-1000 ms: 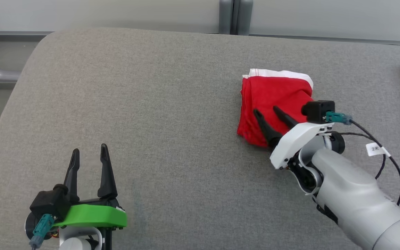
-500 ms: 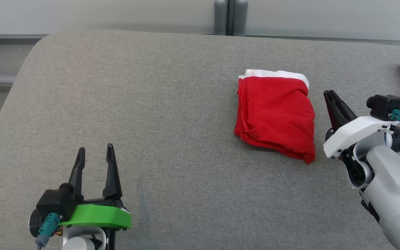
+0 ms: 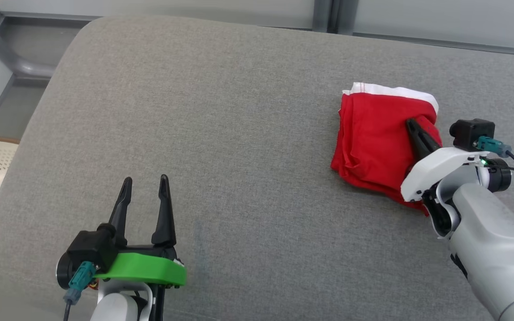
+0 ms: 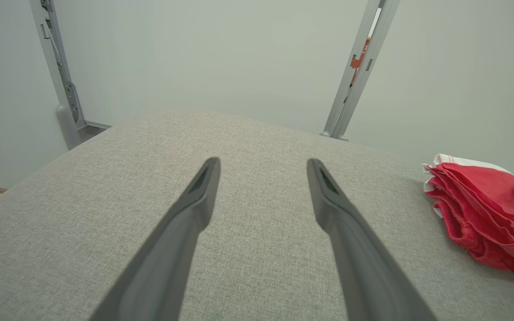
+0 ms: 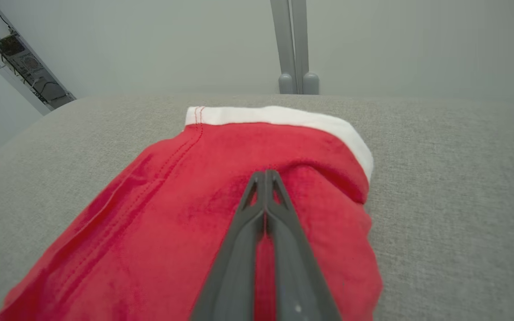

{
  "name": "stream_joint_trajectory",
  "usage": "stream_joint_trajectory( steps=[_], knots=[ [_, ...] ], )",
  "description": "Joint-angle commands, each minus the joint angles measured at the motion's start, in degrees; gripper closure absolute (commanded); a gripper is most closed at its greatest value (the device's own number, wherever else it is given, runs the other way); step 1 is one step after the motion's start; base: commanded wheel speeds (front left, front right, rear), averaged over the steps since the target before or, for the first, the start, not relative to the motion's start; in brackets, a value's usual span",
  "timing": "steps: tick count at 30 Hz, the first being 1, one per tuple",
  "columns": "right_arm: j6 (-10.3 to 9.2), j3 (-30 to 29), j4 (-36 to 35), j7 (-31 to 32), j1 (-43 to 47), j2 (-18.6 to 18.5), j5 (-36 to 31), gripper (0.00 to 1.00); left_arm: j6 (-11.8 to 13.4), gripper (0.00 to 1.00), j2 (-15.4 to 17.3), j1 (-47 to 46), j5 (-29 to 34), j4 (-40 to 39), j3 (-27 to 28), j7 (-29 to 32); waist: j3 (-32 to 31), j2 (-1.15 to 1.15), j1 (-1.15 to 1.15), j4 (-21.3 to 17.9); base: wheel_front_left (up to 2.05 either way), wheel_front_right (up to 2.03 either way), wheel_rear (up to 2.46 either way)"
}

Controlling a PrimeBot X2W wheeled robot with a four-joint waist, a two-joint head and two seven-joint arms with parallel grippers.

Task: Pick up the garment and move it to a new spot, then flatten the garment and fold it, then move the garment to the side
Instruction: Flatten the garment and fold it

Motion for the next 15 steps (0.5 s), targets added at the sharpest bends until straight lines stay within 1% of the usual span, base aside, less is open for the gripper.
stream_joint_trajectory(
  steps=[1, 7, 11, 15],
  knots=[
    [-0.08, -0.20, 0.64, -0.13, -0.87, 0.78, -0.62, 1.00, 0.44, 0.00, 0.31, -0.70, -0.89, 0.04, -0.28, 0.00, 0.97, 0.00, 0.00, 1.57, 0.00, 0.00, 0.00],
    [-0.08, 2.14, 1.60, -0.13, 0.39, 5.90, -1.49, 1.00, 0.94, 0.00, 0.31, -0.56, -1.18, -0.25, -1.18, 0.00, 1.34, 0.00, 0.00, 2.51, 0.00, 0.00, 0.00],
    [-0.08, 5.04, -0.08, -0.13, 1.91, 8.92, -0.68, 1.00, 1.14, 0.00, 0.31, -0.73, -1.26, -0.05, -1.25, 0.00, 1.35, 0.00, 0.00, 2.55, 0.00, 0.00, 0.00],
    [-0.08, 5.68, -3.08, -0.13, 2.86, 9.65, -0.91, 1.00, 1.19, 0.00, 0.31, -0.69, -0.68, -0.05, -1.03, 0.00, 0.81, 0.00, 0.00, 1.34, 0.00, 0.00, 0.00]
  ],
)
